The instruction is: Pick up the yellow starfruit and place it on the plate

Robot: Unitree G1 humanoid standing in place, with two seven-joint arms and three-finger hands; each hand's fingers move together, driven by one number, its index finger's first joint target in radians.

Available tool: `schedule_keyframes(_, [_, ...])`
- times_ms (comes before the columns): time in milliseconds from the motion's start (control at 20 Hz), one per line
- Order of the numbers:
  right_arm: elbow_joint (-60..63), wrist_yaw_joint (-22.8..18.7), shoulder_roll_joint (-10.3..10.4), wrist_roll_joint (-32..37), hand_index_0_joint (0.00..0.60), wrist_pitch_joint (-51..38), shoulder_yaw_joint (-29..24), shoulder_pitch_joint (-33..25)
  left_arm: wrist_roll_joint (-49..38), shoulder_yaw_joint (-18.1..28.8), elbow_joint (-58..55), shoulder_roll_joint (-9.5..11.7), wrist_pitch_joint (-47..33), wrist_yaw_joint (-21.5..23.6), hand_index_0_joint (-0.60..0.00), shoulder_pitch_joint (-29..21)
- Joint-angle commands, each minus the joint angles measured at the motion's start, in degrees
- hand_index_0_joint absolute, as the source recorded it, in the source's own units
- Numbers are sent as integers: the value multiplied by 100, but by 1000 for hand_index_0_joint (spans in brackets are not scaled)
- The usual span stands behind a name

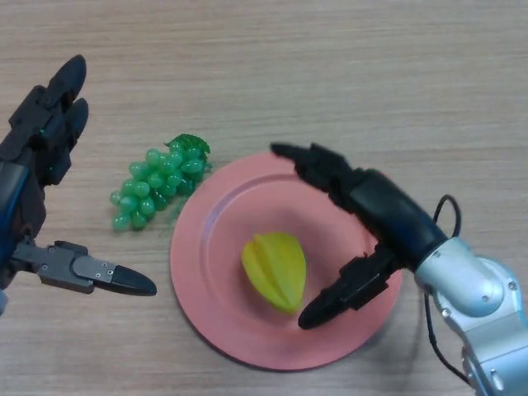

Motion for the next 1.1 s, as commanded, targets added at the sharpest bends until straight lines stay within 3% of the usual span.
schedule_keyframes(50, [-775,-49,-7,423,0,-201,-561,-227,-167,328,-451,238,-459,63,0,-209])
schedule_keyframes(200, [-1348,87,-45,528,0,162,-864,-66,-144,286,-513,218,-376,31,0,-208])
schedule_keyframes(400, [-2133,-375,-239,1320,0,726,-1406,166,-121,169,-534,189,-368,59,0,-261])
schedule_keyframes(650, [-2746,-824,-505,2032,0,578,-2155,719,-307,5,-424,177,-237,166,0,-400])
schedule_keyframes(900, [-2729,-1024,-573,2080,0,205,-2285,831,-311,-66,-407,189,-56,161,0,-526])
schedule_keyframes(1100, [-2674,-1130,-518,1989,0,1,-2204,837,-573,-10,-332,214,-52,411,0,-581])
